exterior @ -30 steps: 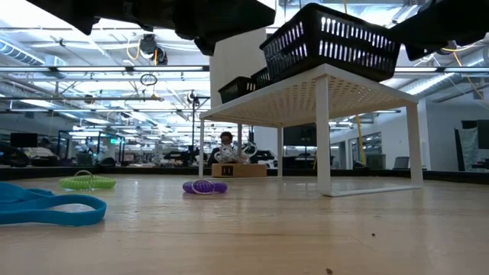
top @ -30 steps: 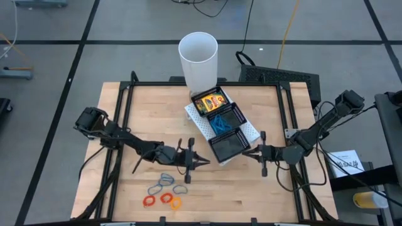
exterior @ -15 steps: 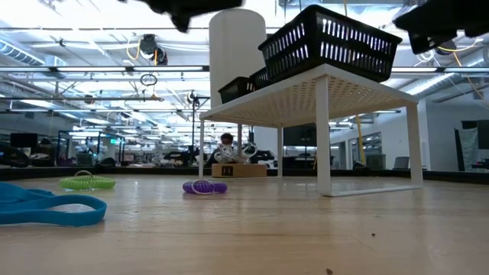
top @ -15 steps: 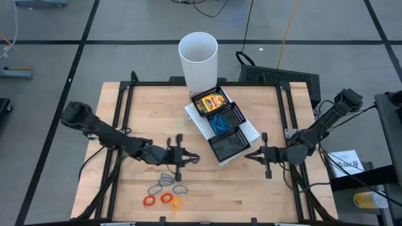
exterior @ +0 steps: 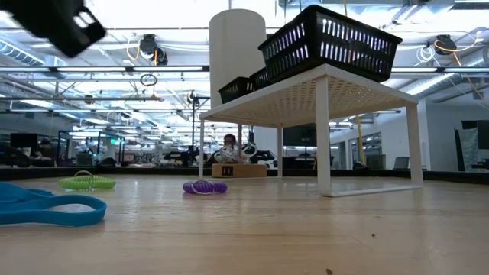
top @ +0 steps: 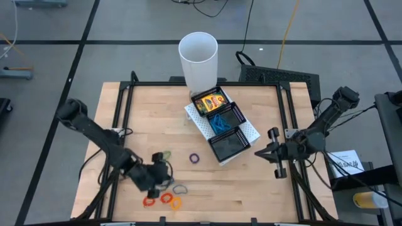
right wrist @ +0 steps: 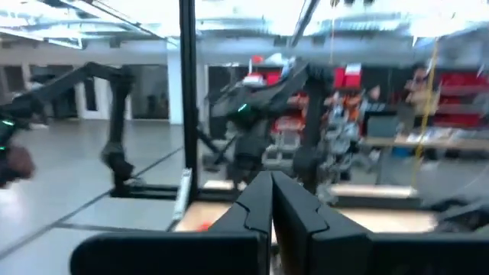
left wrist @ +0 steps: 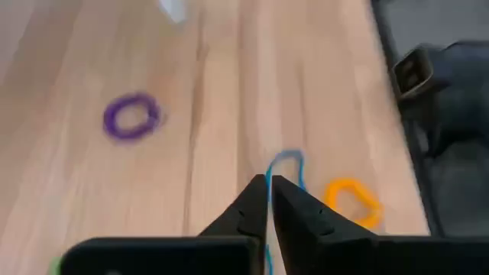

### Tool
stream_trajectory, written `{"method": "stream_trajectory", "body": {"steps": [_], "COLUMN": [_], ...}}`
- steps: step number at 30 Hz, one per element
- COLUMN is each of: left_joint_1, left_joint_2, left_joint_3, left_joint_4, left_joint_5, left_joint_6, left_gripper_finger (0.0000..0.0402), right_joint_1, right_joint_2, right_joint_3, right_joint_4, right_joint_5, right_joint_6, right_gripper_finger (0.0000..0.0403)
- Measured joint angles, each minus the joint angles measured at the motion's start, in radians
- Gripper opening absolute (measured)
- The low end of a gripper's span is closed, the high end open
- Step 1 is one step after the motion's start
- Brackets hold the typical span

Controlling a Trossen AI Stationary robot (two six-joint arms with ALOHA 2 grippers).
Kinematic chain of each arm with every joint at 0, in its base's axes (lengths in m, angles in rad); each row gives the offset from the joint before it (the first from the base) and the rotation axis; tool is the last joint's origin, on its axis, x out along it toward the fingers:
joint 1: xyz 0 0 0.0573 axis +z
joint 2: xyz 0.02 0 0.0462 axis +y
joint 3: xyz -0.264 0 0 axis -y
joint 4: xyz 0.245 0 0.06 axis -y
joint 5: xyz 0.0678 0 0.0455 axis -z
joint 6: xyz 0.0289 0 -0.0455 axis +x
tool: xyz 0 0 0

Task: Pick & Place Office Desk Supplies
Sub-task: Put the blue rubber band into the middle black bin on the shelf

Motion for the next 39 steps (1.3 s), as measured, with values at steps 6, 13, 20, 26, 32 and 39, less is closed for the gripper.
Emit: {"method": "stream_trajectory", "body": {"steps": [6,13,20,26,32,39], "left_joint_1": [-0.079,-0.08,-0.069,-0.04,-0.018,-0.012], "left_joint_2": [0.121,0.272,0.362,0.387,0.386,0.386], "left_joint_3": [0.112,0.113,0.113,0.113,0.113,0.113], "left_joint_4": [-0.167,-0.25,-0.245,-0.242,-0.237,-0.237], "left_joint_5": [-0.013,0.139,0.056,0.046,0.111,0.128], "left_joint_6": [-0.236,-0.376,-0.207,-0.161,-0.152,-0.135], "left_gripper_finger": [0.0019,0.0118,0.0195,0.0195,0.0154,0.0078], "right_joint_1": [-0.027,-0.066,-0.087,-0.086,-0.086,-0.086], "right_joint_2": [-0.002,-0.001,0.007,0.015,0.016,0.016], "right_joint_3": [0.0,0.0,0.0,0.0,0.0,-0.001], "right_joint_4": [0.02,0.058,0.057,0.038,0.015,-0.011], "right_joint_5": [0.005,0.053,0.132,0.132,0.132,0.132], "right_joint_6": [-0.149,-0.243,-0.248,-0.241,-0.234,-0.233], "right_gripper_finger": [0.0007,0.008,0.0119,0.0116,0.0105,0.0102]}}
